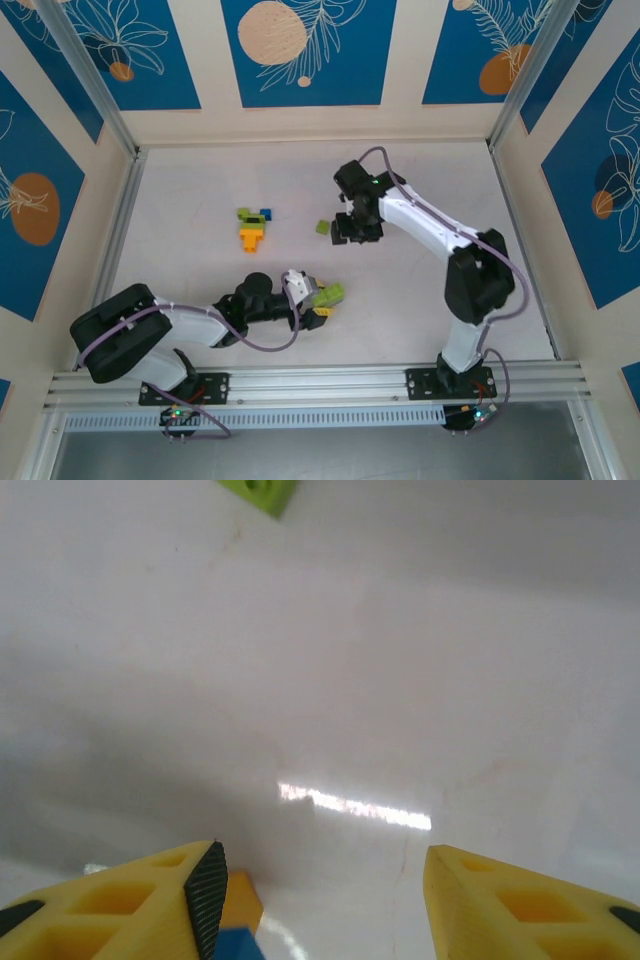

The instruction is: Assemble a carrot with lego

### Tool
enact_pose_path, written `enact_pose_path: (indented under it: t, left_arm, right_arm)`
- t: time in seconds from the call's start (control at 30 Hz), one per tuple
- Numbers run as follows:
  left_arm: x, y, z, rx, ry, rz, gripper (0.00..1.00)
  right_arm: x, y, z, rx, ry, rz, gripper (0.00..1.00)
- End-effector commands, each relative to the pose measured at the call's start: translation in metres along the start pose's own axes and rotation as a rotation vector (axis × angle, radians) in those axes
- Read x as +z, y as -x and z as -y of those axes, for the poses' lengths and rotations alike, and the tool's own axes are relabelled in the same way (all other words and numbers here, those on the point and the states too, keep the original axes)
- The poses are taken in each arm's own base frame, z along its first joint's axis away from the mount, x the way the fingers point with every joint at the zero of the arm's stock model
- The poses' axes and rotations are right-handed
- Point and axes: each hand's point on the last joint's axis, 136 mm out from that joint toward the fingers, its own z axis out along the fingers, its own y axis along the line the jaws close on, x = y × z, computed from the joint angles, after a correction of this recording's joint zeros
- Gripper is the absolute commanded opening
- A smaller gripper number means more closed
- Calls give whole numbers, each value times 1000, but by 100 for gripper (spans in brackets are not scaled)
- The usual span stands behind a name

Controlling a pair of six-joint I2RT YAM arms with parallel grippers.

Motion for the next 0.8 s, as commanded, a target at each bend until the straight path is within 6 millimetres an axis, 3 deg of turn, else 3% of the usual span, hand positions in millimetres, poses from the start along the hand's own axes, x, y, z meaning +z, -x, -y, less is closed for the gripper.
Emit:
enact_pose_path:
  t: [0.0, 0.07, 0.3, 0.5, 0.77]
  left_arm:
    - [-1, 2, 9, 32, -39, 5, 64]
    - [0, 0, 8, 30, -35, 0, 64]
    - [11, -7, 2, 21, -26, -26, 84]
    - [16, -7, -1, 19, -24, -36, 82]
    - [18, -3, -2, 25, -23, -35, 79]
  right_arm:
    - [18, 17, -4, -125, -1, -26, 56]
    - [28, 29, -9, -119, 26, -31, 57]
    - [60, 66, -26, -98, 69, -48, 56]
    - [79, 81, -25, -72, 43, -68, 60]
    - [92, 82, -23, -10, 16, -106, 64]
